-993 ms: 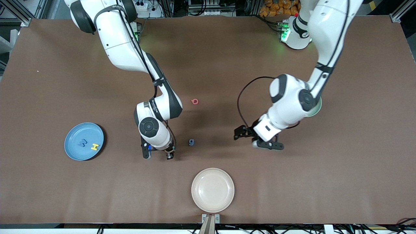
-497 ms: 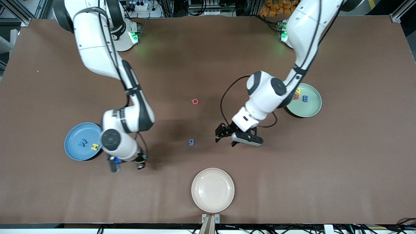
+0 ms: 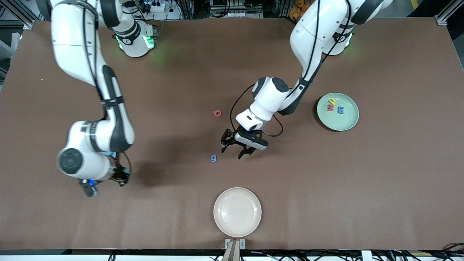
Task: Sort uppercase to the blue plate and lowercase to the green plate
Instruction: 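Carry the teal R to the blue plate while the left gripper reaches the b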
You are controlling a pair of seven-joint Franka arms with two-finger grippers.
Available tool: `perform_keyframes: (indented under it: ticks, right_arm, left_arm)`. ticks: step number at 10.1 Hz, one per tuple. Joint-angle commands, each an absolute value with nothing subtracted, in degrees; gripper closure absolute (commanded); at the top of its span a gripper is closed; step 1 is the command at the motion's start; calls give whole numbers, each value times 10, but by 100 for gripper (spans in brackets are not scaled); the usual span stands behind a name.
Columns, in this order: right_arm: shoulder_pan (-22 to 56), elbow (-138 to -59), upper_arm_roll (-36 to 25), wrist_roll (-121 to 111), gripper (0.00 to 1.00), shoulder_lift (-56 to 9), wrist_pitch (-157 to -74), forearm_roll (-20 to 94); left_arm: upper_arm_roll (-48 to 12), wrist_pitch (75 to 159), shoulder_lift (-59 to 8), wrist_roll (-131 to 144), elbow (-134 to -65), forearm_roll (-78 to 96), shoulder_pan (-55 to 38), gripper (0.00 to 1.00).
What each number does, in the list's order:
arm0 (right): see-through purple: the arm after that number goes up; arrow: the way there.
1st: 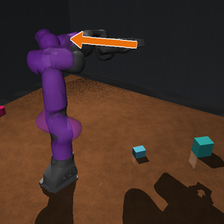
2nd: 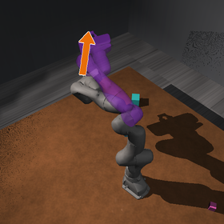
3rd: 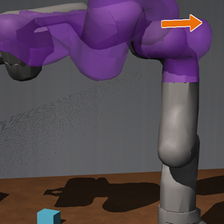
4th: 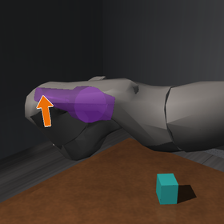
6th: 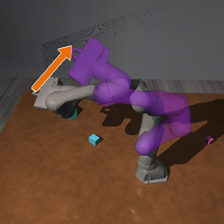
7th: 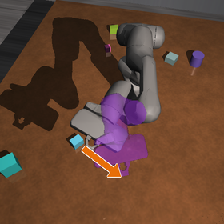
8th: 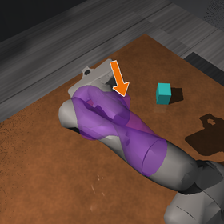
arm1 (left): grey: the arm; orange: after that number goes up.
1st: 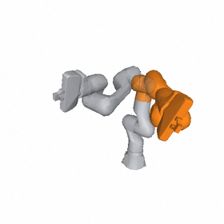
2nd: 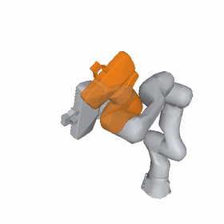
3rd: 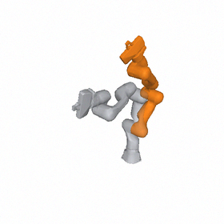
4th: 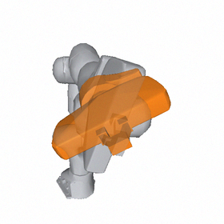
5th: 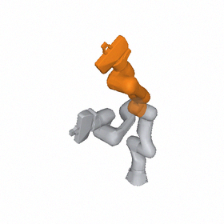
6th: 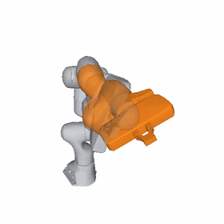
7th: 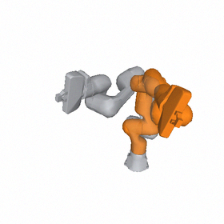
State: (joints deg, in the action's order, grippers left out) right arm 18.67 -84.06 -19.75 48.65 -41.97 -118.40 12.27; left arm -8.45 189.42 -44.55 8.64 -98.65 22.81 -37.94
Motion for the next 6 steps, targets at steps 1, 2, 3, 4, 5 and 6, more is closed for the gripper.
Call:
perform_keyframes:
  ticks: [1,2,3,4,5,6]
  right_arm:
    - [146,-938,-190,380,100,-339,-1193,116]
    - [129,-953,-190,341,100,-331,-1193,116]
    - [115,-964,-190,316,100,-328,-1193,116]
    - [104,-973,-190,293,100,-326,-1193,116]
    - [92,-981,-189,286,100,-323,-1192,116]
    - [92,-982,-189,287,56,-323,-1190,116]
  left_arm:
    - [-29,1913,-478,84,-957,217,-441,19]
    - [0,1913,-489,84,-952,203,-462,20]
    - [17,1913,-507,83,-940,180,-472,20]
    - [30,1913,-528,84,-913,164,-478,20]
    - [53,1913,-553,85,-880,165,-496,19]
    - [71,1912,-564,86,-861,166,-508,19]
